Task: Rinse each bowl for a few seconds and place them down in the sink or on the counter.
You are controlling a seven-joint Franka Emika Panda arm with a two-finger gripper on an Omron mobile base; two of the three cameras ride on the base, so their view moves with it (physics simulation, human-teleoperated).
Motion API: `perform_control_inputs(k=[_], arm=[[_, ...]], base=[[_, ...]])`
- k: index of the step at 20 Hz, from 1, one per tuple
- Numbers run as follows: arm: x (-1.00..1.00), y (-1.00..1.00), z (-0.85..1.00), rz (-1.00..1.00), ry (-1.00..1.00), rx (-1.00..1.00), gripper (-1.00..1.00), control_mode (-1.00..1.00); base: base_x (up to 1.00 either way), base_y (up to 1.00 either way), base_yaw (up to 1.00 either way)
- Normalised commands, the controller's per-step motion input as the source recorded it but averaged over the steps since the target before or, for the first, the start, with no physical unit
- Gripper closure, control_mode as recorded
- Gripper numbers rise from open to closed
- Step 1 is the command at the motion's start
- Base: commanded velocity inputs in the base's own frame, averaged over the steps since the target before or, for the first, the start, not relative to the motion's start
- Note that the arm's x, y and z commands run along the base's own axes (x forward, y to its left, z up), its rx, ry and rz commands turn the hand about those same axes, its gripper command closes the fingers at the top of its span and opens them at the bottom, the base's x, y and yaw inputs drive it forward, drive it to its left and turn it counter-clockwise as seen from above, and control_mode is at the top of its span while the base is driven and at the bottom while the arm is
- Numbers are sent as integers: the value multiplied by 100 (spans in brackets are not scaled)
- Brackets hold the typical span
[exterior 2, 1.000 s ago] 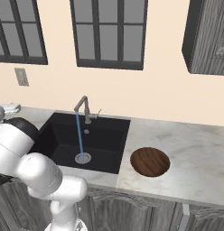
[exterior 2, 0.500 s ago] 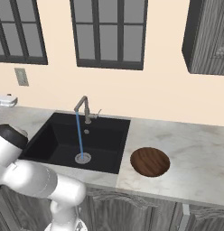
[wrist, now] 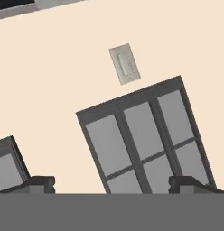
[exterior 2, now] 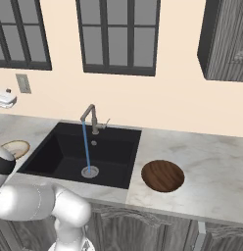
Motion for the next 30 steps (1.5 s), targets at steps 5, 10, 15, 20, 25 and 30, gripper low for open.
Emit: perform_control_inputs(k=[5, 10, 15, 20, 25, 30], arm=[[-1, 0, 17, -32, -25, 25, -100, -100], [0, -2, 38, -28, -19, 25, -100, -100], [0, -16, 43, -20, -14, 31, -100, -100], [-3, -16, 28, -18, -14, 39, -100, -100], [-21, -11, 13, -13, -18, 45, -100, -100], [-36, 1, 0, -14, -26, 47, -100, -100]], base=[[0, 0, 0], [0, 0, 0], [0, 0, 0], [0, 0, 0], [0, 0, 0], [0, 0, 0]])
